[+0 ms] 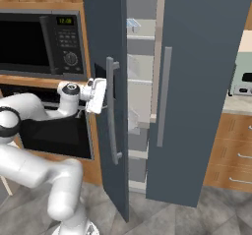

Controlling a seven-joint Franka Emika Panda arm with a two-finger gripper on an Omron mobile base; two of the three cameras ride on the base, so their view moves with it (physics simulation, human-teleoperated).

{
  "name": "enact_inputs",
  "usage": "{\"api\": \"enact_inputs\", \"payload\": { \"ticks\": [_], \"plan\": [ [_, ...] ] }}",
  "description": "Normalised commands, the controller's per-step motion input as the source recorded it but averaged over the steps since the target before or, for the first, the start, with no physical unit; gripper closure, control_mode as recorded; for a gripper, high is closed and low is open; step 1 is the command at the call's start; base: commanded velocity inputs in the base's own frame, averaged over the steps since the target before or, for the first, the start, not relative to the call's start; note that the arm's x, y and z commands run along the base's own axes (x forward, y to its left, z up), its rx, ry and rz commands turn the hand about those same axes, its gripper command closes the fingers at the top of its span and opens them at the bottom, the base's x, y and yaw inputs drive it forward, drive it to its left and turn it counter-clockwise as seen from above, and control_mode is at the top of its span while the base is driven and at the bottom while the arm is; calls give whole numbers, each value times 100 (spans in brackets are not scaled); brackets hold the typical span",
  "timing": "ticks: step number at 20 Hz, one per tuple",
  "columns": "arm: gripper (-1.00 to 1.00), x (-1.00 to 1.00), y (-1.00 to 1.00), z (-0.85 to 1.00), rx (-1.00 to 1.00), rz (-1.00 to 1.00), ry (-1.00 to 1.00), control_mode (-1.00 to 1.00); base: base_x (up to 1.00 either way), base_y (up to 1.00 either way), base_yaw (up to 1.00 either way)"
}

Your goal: The ice cube tray has been filled with water. Take the tray and place it in the freezer to make ice. Close the freezer door after placing the tray.

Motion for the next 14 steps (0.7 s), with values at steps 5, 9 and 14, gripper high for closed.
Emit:
{"api": "enact_inputs", "payload": {
  "ticks": [5, 9, 14],
  "plan": [
    [-100, 4, -82, 0, 16, 47, -1, -100, 0, 0, 0],
    [-100, 30, -91, -1, 16, 61, -1, -100, 0, 0, 0],
    [-100, 41, -76, -1, 15, 66, 0, -100, 0, 0, 0]
  ]
}}
